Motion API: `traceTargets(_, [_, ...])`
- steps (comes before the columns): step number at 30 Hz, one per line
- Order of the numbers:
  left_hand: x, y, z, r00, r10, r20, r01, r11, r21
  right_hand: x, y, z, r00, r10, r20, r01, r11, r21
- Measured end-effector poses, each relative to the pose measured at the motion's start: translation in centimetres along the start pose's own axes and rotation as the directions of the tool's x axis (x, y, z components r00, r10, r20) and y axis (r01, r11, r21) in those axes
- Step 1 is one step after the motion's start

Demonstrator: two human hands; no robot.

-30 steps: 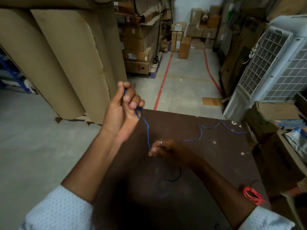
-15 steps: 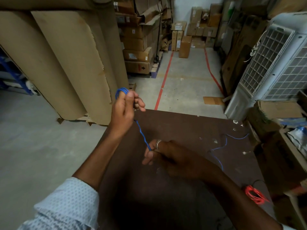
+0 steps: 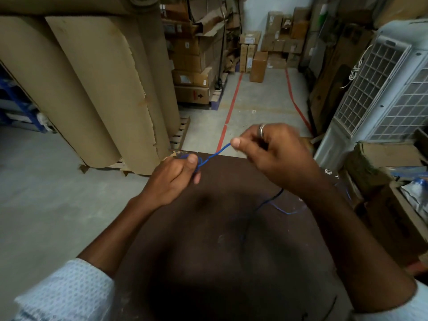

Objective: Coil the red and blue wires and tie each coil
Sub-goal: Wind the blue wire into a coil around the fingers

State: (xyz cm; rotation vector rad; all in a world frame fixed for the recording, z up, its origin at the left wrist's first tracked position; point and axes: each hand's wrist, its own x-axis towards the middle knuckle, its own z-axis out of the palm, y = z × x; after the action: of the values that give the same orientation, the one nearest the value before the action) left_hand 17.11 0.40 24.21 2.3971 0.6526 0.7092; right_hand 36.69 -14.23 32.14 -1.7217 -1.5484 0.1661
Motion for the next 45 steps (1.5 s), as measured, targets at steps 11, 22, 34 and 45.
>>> traceTargets(11, [-1.3, 6.8, -2.6, 0.964, -0.089, 0.252, 0.261, 0.509, -0.820, 4.9, 4.5, 3.2, 0.932, -0.172, 0.321, 0.209, 0.974, -0.085])
traceTargets(22, [2.7, 5.3, -3.6, 0.949, -0.278, -0.151, -0.122, 0.118, -0.985, -0.4, 3.0, 12.4, 0.970, 0.025, 0.242, -0.184, 0.725, 0.664])
traceTargets(34, [4.9, 1.0, -1.9, 0.866, -0.372, -0.333, -0.069, 0.571, -0.818, -4.9, 3.1, 15.6, 0.903, 0.064, 0.424, -0.404, 0.456, 0.793])
traceTargets(45, [1.9, -1.8, -0.5, 0.986, -0.141, -0.090, 0.131, 0.986, -0.103, -3.4, 0.4, 6.7, 0.978, 0.094, 0.185, -0.139, 0.959, 0.247])
